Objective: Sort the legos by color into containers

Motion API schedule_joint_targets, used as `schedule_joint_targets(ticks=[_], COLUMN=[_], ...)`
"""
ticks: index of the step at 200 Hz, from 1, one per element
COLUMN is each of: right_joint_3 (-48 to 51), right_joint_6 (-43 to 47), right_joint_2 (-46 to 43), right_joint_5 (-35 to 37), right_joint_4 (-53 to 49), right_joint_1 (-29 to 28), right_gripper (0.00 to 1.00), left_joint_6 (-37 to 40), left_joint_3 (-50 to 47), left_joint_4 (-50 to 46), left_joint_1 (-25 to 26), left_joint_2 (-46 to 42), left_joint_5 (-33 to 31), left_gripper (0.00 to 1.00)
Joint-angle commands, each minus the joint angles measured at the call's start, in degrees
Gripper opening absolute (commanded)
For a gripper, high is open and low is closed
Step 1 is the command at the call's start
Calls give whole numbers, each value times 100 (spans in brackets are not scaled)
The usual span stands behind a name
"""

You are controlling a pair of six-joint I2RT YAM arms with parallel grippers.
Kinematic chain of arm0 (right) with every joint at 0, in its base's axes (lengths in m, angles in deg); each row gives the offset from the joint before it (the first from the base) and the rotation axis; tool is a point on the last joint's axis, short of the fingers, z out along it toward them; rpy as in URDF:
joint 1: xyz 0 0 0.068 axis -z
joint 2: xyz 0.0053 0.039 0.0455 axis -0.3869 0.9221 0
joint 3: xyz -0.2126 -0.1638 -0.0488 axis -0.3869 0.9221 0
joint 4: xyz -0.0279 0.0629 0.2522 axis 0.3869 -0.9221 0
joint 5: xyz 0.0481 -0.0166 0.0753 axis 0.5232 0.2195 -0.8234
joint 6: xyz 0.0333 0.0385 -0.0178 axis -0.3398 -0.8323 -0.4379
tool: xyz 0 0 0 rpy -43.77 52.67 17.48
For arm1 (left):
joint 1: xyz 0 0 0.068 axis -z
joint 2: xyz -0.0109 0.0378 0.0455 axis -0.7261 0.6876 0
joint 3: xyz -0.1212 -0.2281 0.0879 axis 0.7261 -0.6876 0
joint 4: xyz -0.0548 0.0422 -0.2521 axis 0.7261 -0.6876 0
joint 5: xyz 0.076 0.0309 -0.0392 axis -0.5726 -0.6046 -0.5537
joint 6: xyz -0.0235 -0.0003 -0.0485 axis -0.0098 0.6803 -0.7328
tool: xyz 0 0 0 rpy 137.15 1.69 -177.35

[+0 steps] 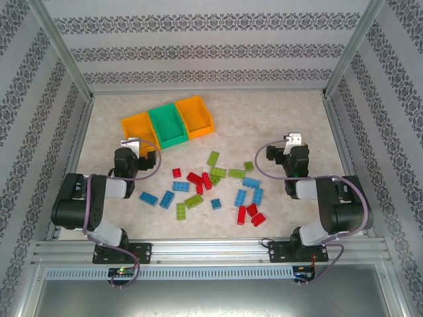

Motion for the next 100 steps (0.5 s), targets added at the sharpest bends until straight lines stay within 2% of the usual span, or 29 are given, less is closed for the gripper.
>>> schedule_joint_targets(ticks=[1,100], right_joint_3=[-19,-80], right_joint_6=[47,-33], right_joint_2=[-28,-4], right_joint_5=[74,-217], right_joint_4=[180,92], right_joint_1=[-15,116], right_gripper=[98,98], left_joint_6=[99,99], left_joint_3=[80,79], left_joint_4=[247,245], left_joint_1=[-89,-87], left_joint_2=[-8,-4], left_joint_5=[79,96], left_gripper=[99,99])
